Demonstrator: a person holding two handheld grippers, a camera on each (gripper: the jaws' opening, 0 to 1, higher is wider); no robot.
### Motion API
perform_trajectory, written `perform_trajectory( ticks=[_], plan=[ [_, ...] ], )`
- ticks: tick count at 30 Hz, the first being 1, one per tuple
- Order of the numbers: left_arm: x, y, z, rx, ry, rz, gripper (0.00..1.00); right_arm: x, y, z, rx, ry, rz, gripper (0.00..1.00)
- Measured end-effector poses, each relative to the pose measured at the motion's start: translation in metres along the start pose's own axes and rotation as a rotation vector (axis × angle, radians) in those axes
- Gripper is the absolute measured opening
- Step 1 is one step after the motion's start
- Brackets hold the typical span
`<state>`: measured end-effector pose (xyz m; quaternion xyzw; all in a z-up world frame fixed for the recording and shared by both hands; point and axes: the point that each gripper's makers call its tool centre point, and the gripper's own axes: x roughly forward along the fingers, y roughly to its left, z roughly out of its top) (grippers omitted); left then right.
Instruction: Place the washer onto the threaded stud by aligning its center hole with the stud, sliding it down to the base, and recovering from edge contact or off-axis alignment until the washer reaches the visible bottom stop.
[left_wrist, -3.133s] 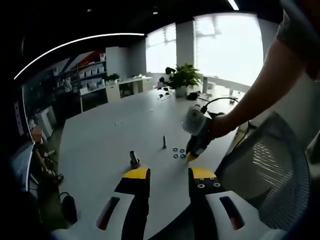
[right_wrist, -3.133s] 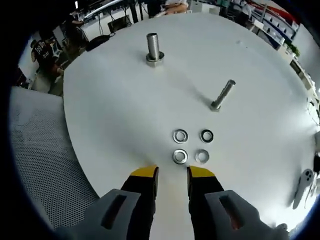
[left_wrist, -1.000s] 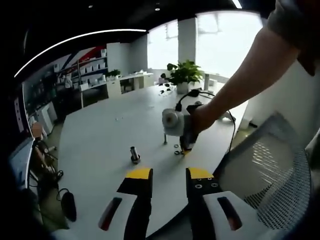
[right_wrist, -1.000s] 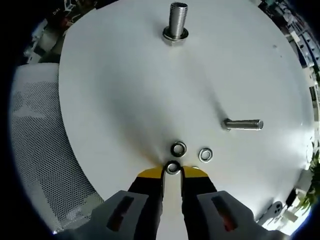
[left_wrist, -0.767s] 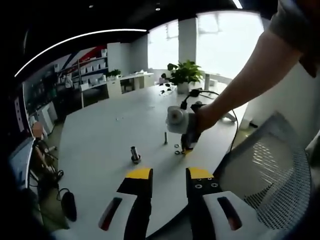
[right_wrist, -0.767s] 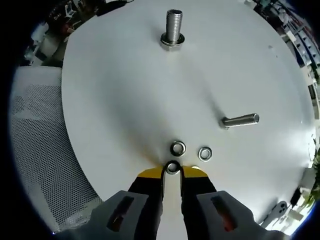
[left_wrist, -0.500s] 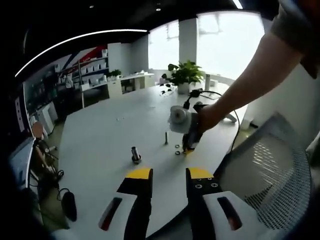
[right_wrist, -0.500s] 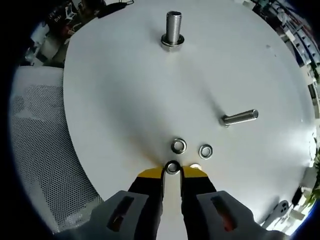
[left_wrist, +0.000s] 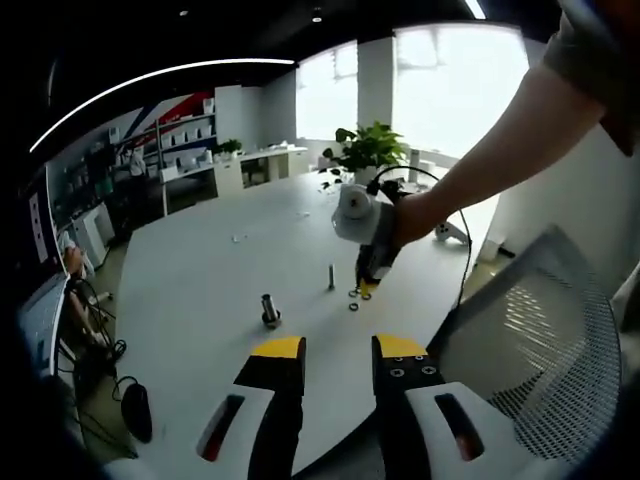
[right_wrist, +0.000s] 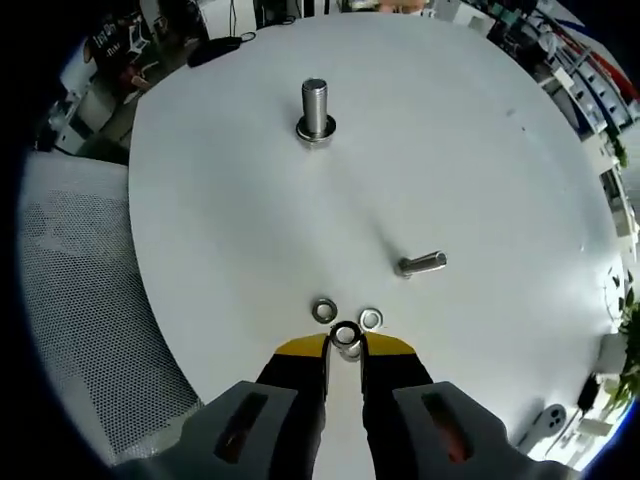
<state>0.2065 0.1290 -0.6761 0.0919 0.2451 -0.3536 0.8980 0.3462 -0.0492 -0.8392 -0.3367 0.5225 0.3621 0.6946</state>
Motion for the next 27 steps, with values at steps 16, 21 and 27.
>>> perform_trajectory(
  ticks=[16,21,27],
  plan=[
    [-0.001,0.003,0.001,-0.032,-0.007,0.005,0.25,-0.021,-0.035,0.028,0.038,-0.088,-0.065,0.13],
    [0.0,0.003,0.001,-0.037,-0.008,0.005,0.25,-0.022,-0.04,0.034,0.026,-0.108,-0.081,0.13],
    [-0.001,0.005,0.0,-0.04,-0.007,0.012,0.25,-0.029,-0.034,0.042,0.01,-0.125,-0.097,0.13]
  ],
)
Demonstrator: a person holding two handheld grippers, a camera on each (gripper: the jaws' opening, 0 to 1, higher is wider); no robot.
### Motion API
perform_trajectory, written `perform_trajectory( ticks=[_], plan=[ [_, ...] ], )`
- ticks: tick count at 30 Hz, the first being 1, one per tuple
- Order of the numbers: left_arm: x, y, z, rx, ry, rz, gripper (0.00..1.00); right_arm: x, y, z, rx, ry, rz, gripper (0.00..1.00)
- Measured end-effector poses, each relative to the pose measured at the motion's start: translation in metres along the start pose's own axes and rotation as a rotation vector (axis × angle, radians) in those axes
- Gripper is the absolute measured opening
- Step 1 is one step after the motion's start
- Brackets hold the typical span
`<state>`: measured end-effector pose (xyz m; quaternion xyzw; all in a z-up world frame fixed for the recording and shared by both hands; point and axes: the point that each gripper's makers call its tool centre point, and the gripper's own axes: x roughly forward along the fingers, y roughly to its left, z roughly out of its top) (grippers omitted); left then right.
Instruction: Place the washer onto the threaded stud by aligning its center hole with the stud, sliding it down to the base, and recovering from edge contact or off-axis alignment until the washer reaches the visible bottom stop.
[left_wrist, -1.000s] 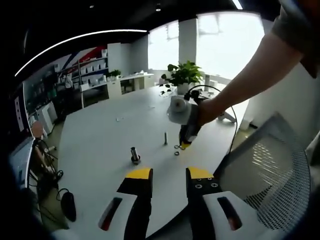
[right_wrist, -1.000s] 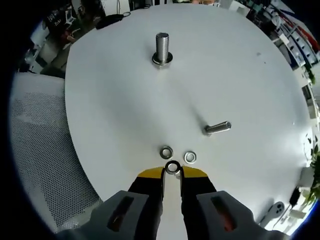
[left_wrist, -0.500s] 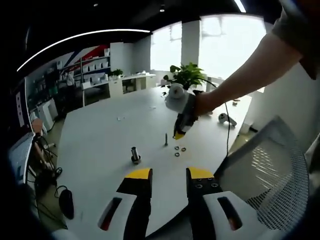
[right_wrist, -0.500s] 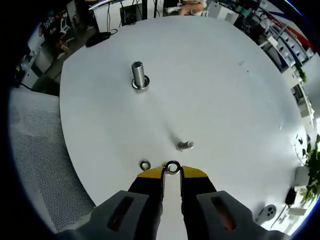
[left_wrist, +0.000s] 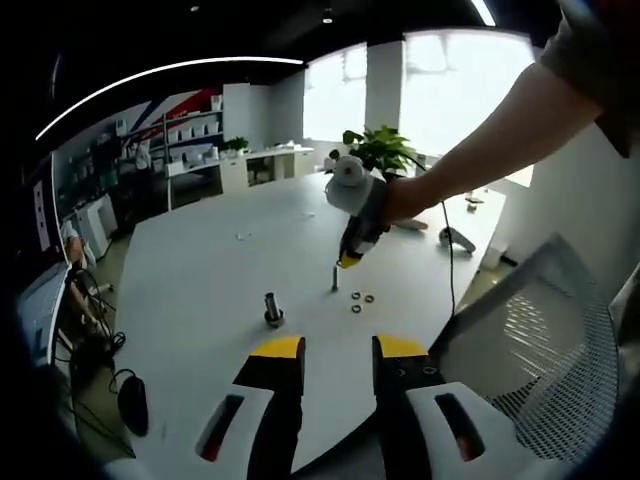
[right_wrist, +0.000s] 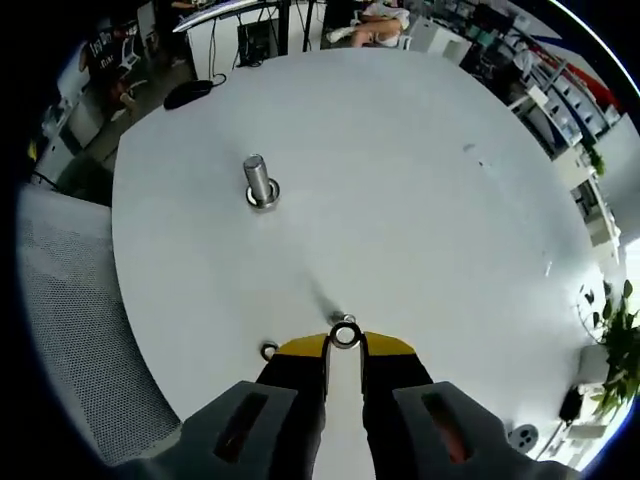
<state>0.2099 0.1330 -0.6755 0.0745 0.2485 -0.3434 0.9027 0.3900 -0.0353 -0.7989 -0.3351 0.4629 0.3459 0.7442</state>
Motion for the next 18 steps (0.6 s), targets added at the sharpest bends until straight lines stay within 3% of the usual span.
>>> perform_trajectory(
  ticks=[18],
  plan=[
    [0.001,0.001,-0.003,-0.006,0.016,0.003,0.25,0.01,0.003,0.002,-0.018,0.03,0.015,0.13]
  ],
)
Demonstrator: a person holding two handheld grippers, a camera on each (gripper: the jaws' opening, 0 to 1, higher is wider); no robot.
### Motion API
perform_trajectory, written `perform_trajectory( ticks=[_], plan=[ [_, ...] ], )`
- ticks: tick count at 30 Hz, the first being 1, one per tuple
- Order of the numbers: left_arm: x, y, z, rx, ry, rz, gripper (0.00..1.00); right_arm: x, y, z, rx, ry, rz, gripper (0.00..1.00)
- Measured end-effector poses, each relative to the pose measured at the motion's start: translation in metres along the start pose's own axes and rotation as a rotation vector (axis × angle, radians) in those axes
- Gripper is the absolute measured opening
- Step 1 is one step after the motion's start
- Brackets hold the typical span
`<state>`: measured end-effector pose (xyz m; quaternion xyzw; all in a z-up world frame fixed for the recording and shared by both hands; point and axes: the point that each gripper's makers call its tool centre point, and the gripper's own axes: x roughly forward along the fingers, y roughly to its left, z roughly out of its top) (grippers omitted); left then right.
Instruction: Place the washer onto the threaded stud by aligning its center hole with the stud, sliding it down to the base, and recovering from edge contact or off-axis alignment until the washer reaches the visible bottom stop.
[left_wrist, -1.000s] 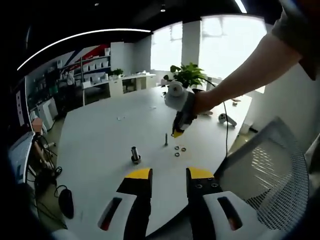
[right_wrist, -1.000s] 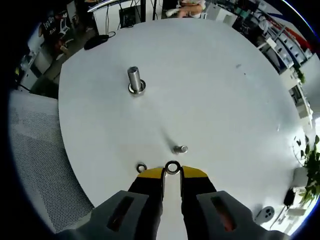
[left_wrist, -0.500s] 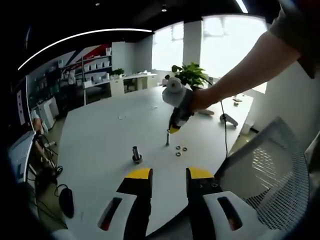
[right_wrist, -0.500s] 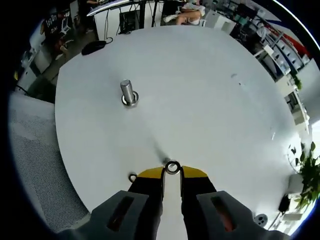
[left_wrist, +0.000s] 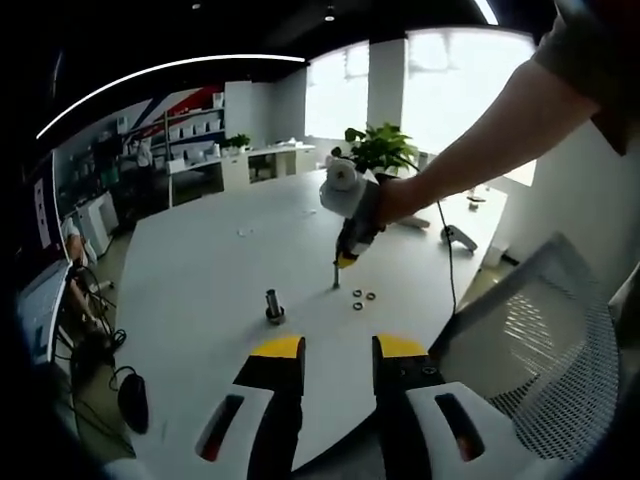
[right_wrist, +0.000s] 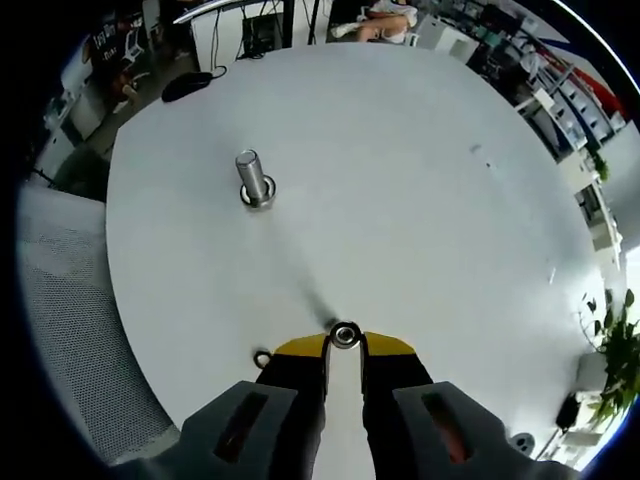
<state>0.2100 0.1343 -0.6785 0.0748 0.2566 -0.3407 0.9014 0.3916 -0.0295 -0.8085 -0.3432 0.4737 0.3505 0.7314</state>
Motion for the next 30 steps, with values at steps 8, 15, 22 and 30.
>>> perform_trajectory(
  ticks=[8,15,22,30],
  plan=[
    [0.001,-0.001,-0.002,0.001,0.01,-0.002,0.25,0.011,0.001,-0.004,0.001,0.021,0.012,0.13],
    [0.001,0.001,-0.003,-0.002,0.014,0.003,0.25,0.025,0.003,-0.009,0.006,0.043,0.024,0.13],
    [0.001,0.001,-0.004,-0.006,0.017,0.002,0.24,0.032,0.009,-0.013,0.0,0.06,0.035,0.13],
    [0.001,0.001,-0.005,-0.01,0.022,0.004,0.24,0.04,0.008,-0.022,-0.004,0.086,0.044,0.13]
  ],
)
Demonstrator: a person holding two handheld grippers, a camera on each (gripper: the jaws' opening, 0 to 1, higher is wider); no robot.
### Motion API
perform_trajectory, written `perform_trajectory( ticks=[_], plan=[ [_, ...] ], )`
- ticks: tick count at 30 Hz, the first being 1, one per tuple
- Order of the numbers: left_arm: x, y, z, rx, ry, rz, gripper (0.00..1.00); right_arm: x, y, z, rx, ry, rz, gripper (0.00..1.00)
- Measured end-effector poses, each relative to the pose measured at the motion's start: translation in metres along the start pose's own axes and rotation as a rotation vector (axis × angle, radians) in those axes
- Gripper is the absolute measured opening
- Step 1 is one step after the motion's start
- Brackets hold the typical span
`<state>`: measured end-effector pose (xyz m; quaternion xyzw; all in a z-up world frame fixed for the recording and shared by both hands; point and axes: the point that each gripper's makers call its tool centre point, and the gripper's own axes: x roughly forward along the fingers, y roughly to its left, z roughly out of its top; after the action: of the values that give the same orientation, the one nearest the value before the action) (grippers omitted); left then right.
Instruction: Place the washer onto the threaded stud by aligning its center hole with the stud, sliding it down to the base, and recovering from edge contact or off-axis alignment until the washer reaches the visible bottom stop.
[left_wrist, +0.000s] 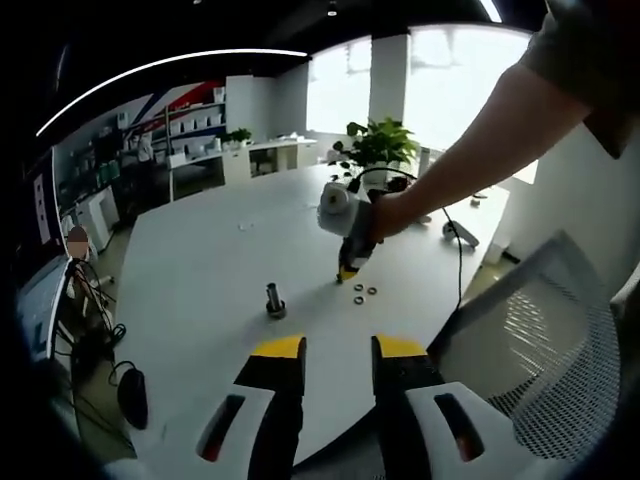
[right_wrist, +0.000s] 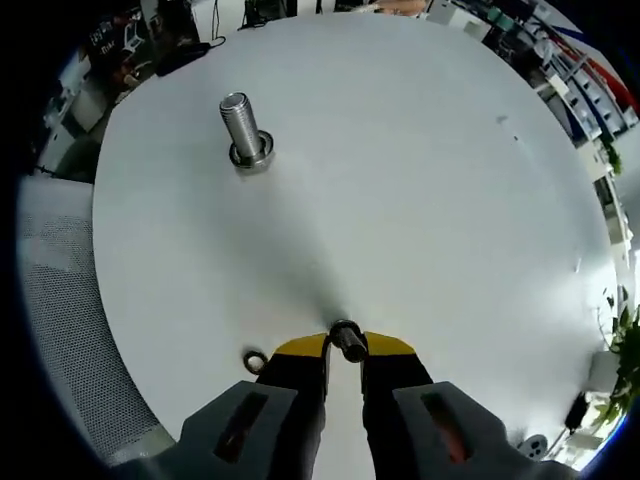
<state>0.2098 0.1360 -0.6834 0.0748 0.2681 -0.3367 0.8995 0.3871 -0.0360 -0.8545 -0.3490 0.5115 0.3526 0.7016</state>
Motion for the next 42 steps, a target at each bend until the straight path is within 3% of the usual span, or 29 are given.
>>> perform_trajectory(
  ticks=[7,18,30,42],
  plan=[
    [0.0,0.001,0.0,0.003,0.001,0.006,0.24,0.005,0.002,-0.007,-0.025,0.017,0.01,0.13],
    [0.0,0.001,-0.002,0.004,0.008,0.007,0.24,0.007,0.001,-0.015,0.015,0.03,0.021,0.14],
    [0.0,0.001,-0.001,0.004,0.007,0.005,0.24,-0.006,-0.001,-0.018,0.047,0.01,0.012,0.16],
    [0.0,0.001,0.001,0.008,-0.002,0.004,0.24,-0.015,0.021,-0.022,0.033,-0.006,0.046,0.19]
  ],
)
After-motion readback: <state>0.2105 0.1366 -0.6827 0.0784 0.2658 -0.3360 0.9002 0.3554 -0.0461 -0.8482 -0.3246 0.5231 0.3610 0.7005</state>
